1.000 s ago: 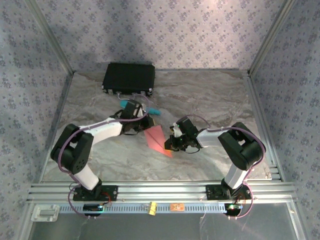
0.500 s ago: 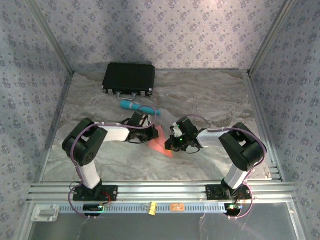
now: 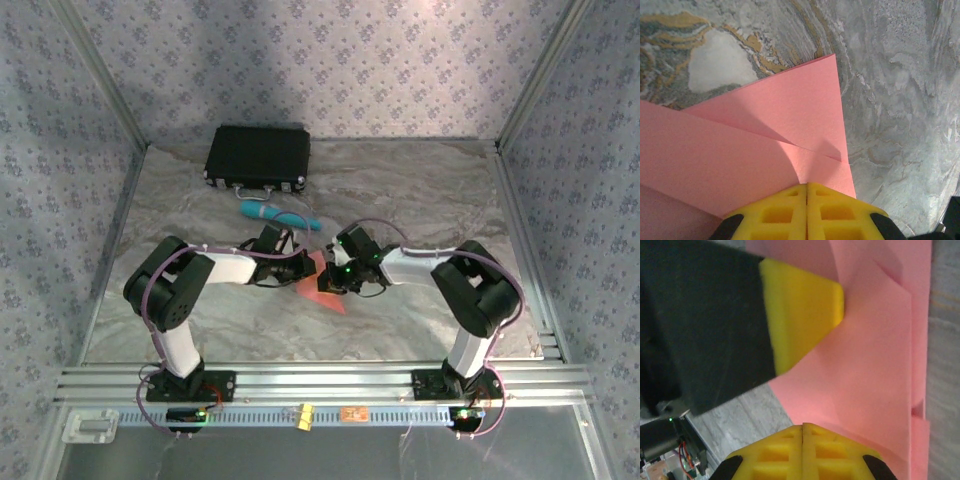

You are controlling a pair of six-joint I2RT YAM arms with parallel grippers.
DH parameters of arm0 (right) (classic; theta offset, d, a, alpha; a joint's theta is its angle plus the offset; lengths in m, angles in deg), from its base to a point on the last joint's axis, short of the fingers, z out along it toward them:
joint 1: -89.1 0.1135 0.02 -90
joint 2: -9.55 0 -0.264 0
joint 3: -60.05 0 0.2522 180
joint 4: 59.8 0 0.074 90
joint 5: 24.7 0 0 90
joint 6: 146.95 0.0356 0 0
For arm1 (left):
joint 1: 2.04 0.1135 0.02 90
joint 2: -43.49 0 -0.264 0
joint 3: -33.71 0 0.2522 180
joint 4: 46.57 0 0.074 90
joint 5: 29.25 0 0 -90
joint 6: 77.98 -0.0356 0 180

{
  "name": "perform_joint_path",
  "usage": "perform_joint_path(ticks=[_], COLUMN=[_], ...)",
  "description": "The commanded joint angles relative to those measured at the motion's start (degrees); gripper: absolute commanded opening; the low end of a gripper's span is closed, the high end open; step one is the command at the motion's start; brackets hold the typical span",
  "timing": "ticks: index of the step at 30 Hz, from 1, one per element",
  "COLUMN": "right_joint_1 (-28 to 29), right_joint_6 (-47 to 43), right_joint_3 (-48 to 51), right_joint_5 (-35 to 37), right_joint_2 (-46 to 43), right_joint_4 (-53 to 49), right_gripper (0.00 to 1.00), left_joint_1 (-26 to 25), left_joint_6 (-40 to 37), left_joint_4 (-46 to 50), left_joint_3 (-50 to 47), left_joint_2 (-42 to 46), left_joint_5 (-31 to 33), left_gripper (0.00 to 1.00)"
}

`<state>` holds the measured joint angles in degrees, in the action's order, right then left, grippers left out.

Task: Fold a paper plane with a square sheet of paper (pick it up from the middle)
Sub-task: Fourth fold the wing at the center of the table.

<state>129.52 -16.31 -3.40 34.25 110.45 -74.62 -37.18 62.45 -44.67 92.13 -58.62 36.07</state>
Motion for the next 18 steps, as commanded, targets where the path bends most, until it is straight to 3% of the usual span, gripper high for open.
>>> perform_joint_path(ticks=[1,18], right_joint_1=[-0.1,-1.5], right_joint_6=[-1.4,-2.3], right_joint_3=[-1.4,13.9], right_joint_5=[0.7,-2.8], right_joint_2=[3.3,-6.8], right_joint_4=[-1.3,-0.8], right_gripper=[0.01,0.04], left_joint_1=[0.7,1.2], left_joint_6=[-0.6,-0.9], left_joint_4=[3.2,4.1], left_joint_3=[-1.6,-1.2], left_joint_2=[-1.7,-2.6], left_joint_5=[2.9,3.2], left_gripper=[0.08,0.08])
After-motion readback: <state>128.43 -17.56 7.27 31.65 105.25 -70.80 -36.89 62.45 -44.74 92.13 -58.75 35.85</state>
